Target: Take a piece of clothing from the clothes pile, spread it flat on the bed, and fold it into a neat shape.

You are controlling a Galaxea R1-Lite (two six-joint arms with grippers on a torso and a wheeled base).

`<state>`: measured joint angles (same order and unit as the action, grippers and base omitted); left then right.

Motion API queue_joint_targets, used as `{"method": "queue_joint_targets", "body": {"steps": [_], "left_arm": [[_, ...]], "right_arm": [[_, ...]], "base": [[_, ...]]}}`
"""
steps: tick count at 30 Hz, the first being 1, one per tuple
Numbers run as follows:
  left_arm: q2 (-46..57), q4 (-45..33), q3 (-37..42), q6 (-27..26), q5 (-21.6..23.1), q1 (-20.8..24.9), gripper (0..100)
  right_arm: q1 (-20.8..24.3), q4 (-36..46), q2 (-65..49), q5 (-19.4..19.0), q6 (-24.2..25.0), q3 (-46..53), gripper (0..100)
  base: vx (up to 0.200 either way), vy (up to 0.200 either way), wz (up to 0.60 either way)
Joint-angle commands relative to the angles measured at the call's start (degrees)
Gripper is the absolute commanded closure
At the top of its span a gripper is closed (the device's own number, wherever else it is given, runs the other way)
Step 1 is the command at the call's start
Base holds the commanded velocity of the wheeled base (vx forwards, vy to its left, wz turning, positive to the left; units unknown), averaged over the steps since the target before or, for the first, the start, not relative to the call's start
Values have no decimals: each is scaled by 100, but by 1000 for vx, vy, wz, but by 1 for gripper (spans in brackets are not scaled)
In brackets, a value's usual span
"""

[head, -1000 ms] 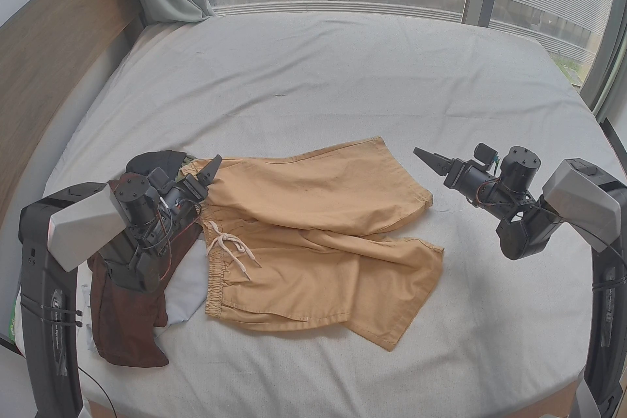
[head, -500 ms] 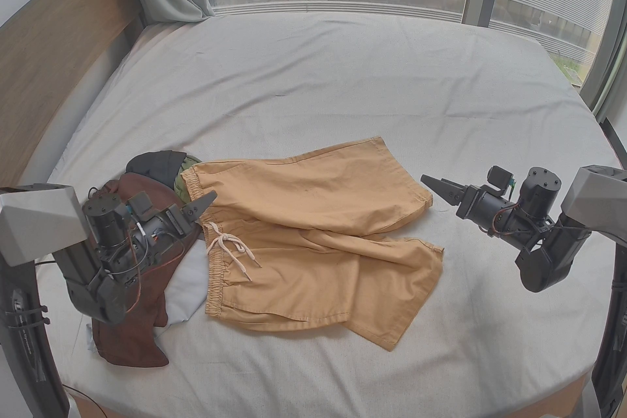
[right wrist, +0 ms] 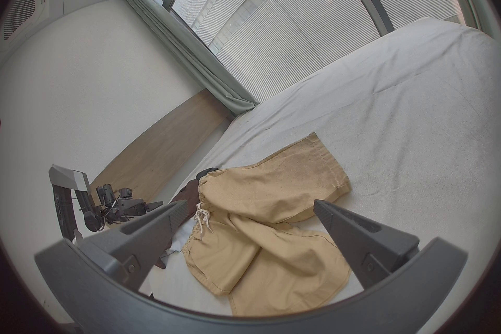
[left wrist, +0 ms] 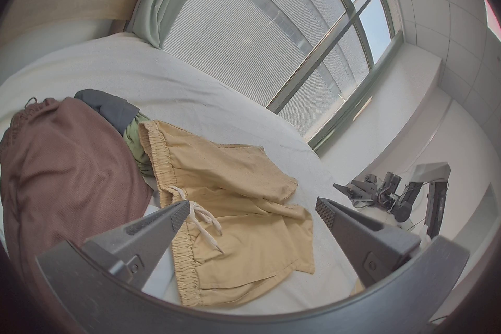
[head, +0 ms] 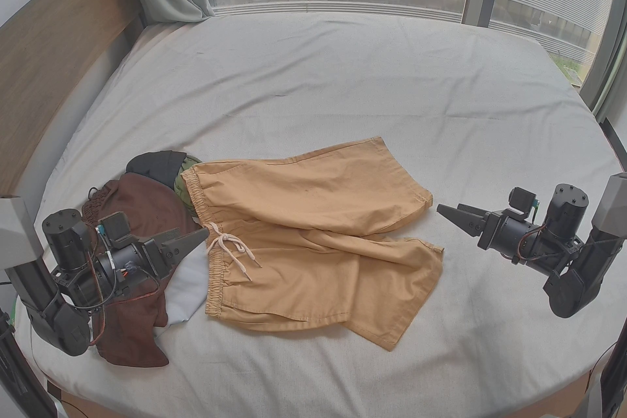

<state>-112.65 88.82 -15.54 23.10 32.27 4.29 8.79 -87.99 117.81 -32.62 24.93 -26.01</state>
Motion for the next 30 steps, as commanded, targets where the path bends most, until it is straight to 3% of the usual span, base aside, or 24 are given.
{"method": "queue_joint_targets", "body": {"steps": [1,9,20,30], "left_arm": [[7,-5,95,-297,16,-60,0],[-222,4,324,-1247,122,-95,0],[-248,4,350,-1273,122,-78,0],[-248,4,341,-1264,131,-78,0]], "right_arm": [[-62,19,-74,10,3,70,0],[-149,-25,471,19,3,202,0],[-378,10,1174,10,12,141,0],[-325,-16,1693,19,223,105,0]], "base": [[0,0,0],[0,0,0],[0,0,0],[0,0,0]]}}
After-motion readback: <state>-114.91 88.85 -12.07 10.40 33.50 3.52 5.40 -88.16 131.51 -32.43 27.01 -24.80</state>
